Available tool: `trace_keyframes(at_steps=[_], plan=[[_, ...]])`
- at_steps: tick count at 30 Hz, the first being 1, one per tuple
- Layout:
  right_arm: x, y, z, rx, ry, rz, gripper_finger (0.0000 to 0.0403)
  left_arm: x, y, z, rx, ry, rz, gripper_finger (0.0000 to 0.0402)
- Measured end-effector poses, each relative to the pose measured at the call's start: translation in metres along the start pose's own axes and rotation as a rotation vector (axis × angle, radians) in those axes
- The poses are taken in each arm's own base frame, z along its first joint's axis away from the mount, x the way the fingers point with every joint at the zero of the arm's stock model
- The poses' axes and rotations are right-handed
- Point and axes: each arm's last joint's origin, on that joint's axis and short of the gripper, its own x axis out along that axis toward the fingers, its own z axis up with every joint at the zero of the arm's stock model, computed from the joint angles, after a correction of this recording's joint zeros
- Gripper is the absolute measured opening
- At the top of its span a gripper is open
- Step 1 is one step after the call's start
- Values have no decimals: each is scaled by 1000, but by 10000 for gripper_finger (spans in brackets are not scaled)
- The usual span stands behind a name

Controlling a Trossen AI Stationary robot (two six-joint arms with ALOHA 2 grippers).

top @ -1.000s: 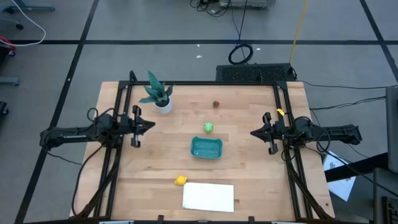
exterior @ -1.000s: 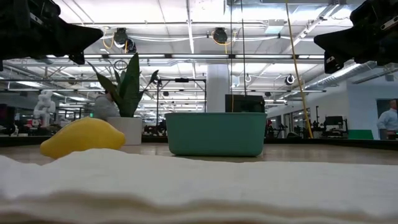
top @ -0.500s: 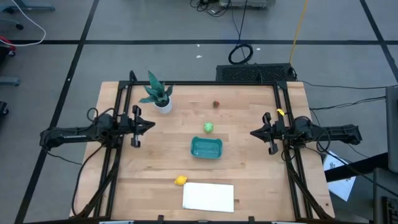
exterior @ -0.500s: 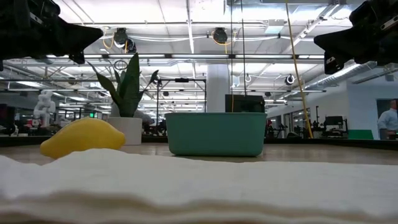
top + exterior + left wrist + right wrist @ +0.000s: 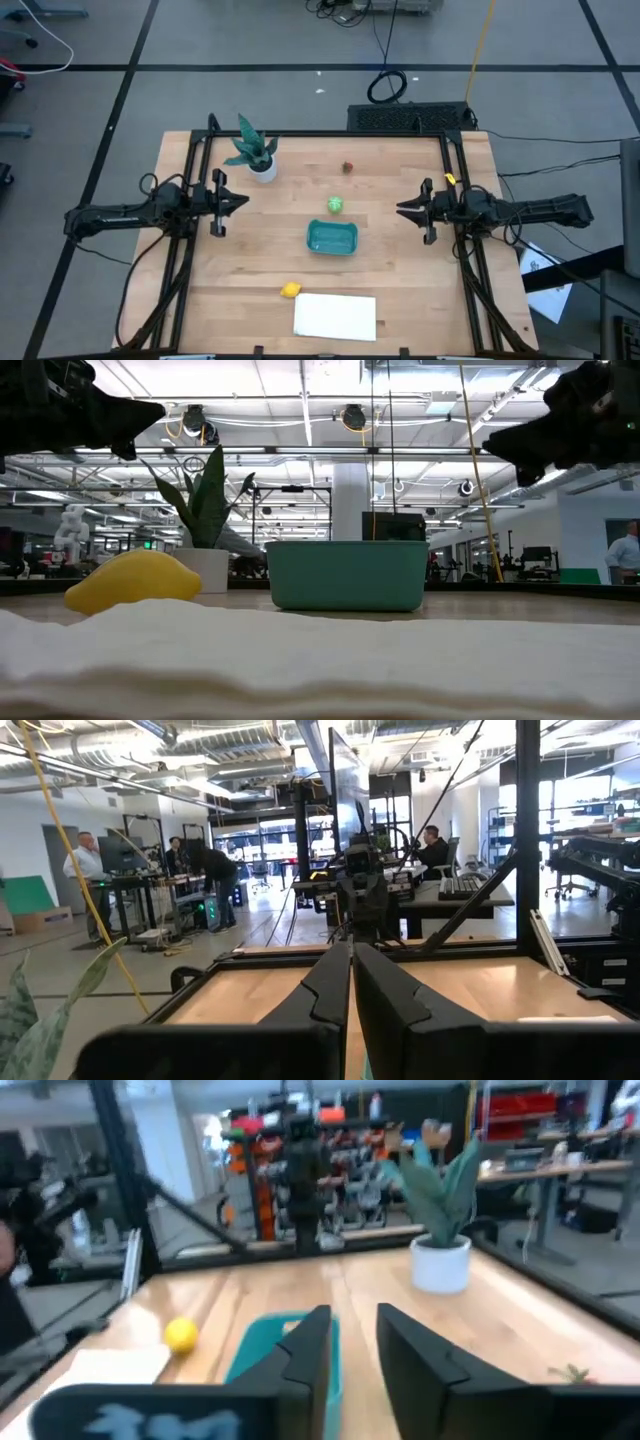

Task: Pick and placing Produce into tupperware
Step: Put the green cabbage into the blue bin

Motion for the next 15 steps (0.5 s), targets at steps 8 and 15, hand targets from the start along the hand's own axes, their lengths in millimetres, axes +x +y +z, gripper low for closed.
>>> trace_keyframes(at_steps=[8, 15], plan=[[8, 1, 1, 0, -4, -3, 139, 0, 0, 0, -2, 0, -1, 26], [11, 1, 0, -52, 3, -3, 123, 0, 0, 0, -3, 0, -1, 26]])
